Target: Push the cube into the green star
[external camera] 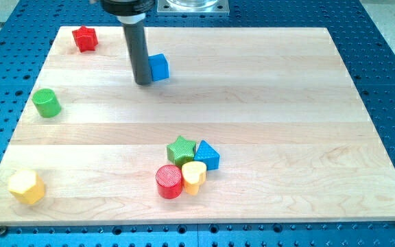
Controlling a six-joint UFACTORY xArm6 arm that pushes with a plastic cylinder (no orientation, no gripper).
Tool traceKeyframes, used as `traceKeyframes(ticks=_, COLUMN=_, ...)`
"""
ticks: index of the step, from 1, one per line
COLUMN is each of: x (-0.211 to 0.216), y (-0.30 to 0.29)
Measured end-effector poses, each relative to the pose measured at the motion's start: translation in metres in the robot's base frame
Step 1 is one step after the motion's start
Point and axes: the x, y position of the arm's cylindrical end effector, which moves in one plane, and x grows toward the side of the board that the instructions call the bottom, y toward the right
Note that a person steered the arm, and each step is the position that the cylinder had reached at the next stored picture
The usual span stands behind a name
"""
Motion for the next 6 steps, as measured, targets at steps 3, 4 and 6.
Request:
traceKeyframes(ticks=3, x=-0.016, y=0.069)
traceKeyframes(ticks=4, x=0.025, y=0.115)
traceKeyframes(ticks=6, x=0.087, y=0.087)
